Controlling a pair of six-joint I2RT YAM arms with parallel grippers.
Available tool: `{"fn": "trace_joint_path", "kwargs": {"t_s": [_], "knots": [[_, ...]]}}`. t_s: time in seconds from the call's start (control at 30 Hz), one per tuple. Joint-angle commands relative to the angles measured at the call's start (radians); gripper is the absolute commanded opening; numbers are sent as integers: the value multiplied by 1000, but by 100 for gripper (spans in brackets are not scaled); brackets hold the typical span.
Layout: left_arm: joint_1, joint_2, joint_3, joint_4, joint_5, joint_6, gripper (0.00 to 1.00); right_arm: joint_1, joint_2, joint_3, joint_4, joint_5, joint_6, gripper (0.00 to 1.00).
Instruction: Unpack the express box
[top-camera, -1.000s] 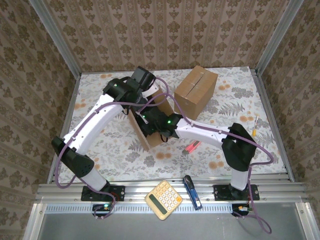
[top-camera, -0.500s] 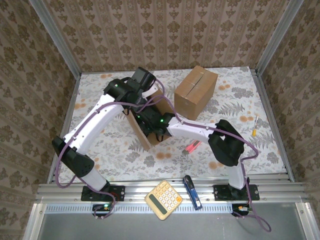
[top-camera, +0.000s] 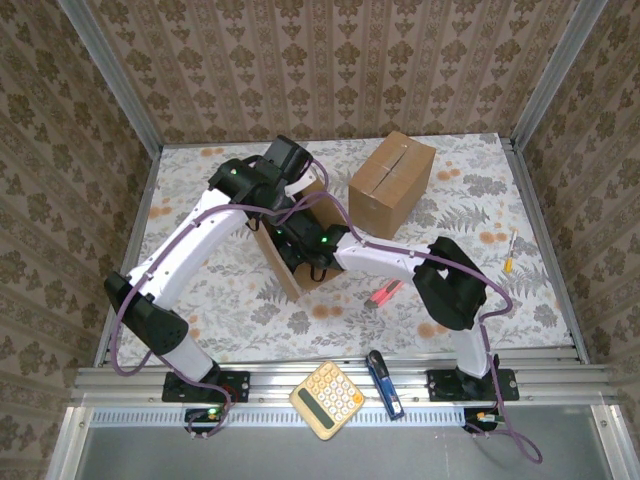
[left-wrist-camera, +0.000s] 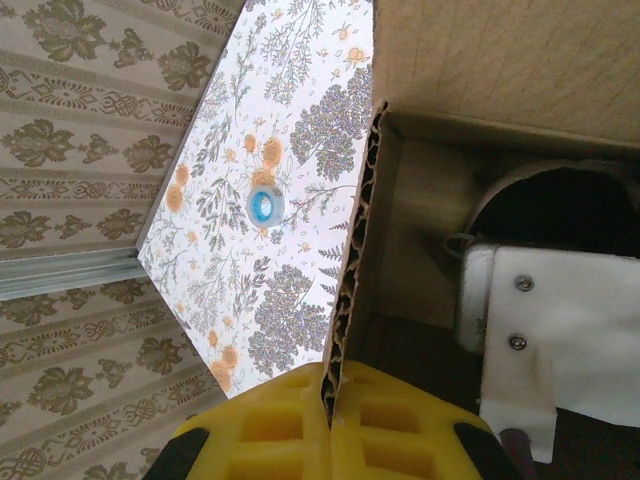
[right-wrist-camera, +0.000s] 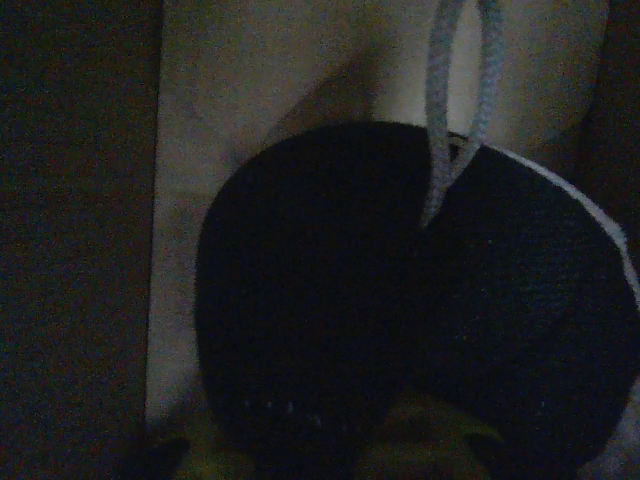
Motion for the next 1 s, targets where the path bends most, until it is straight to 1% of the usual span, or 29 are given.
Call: {"fn": "trace_joint_path", "kwargs": {"t_s": [0.0,0.3,0.97], "knots": [[-23,-44,-24,-23,33,-28,0,-30,-6,-41,-80,-41,49,0],[24,-54,-53,-23,12,-64,0,-8,-145,-102,-18,-45,36,0],[70,-57,-139,-11,-7,-111,0,10,-444,-269,154,-39,77,0]]}}
